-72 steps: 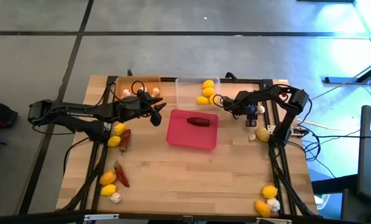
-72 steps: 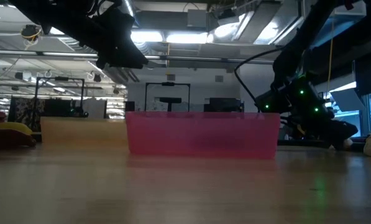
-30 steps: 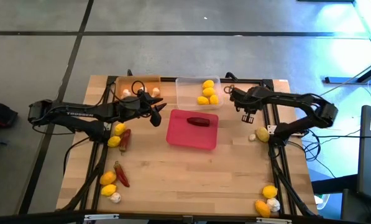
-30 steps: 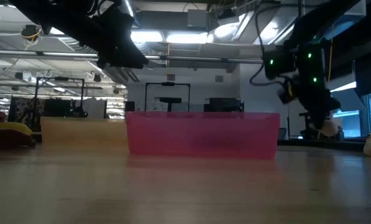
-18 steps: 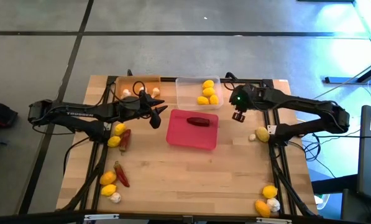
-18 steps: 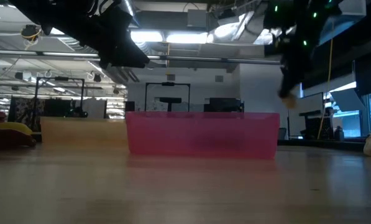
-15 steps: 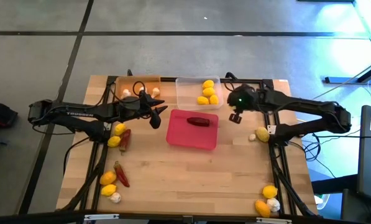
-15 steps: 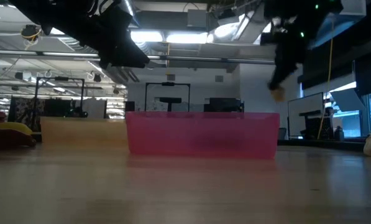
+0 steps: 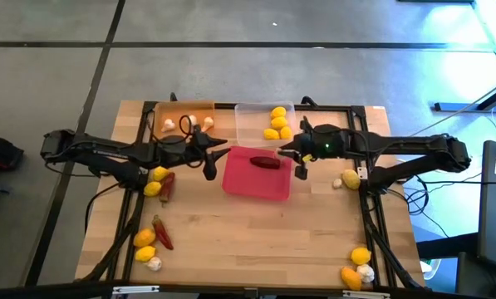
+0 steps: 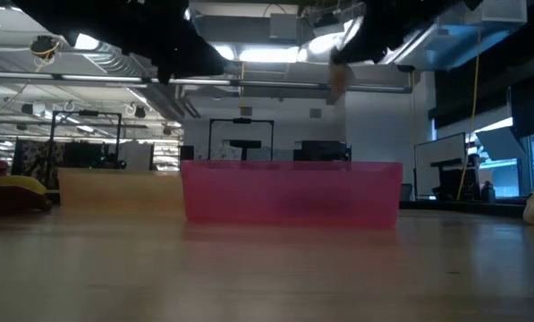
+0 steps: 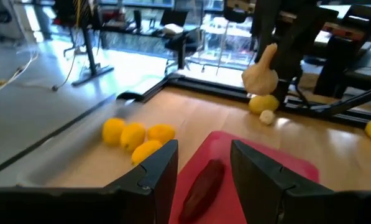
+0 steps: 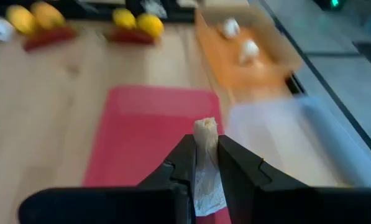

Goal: Sort produce into baskets
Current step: Put the white garlic in the orange bin

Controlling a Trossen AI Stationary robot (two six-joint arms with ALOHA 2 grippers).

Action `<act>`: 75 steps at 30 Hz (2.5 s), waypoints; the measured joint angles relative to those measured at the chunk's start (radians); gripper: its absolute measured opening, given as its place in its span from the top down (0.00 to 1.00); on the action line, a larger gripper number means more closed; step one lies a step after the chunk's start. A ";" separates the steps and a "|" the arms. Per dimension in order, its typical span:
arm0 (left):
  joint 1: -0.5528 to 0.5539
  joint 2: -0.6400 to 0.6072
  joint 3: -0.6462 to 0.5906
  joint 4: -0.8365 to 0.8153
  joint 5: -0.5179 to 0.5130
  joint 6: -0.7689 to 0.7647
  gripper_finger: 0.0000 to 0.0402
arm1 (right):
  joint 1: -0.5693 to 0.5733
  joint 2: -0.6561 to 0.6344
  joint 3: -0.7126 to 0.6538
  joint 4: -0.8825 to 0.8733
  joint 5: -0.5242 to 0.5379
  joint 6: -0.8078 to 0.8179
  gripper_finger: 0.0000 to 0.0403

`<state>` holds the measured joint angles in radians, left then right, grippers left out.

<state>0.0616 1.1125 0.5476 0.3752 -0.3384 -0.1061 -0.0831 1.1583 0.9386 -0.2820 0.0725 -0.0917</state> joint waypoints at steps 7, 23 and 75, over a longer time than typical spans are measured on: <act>-0.030 0.111 0.001 0.185 0.001 0.003 0.64 | 0.054 0.060 0.000 0.084 -0.005 -0.002 0.86; -0.056 0.363 0.052 0.462 0.278 0.145 0.64 | 0.086 0.249 -0.001 0.302 -0.006 0.004 0.86; -0.064 0.429 0.103 0.523 0.285 0.107 0.64 | 0.103 0.288 -0.002 0.442 -0.065 -0.010 0.86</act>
<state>-0.0021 1.5419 0.6506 0.8982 -0.0532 0.0013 0.0204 1.4464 0.9371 0.1604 0.0072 -0.1020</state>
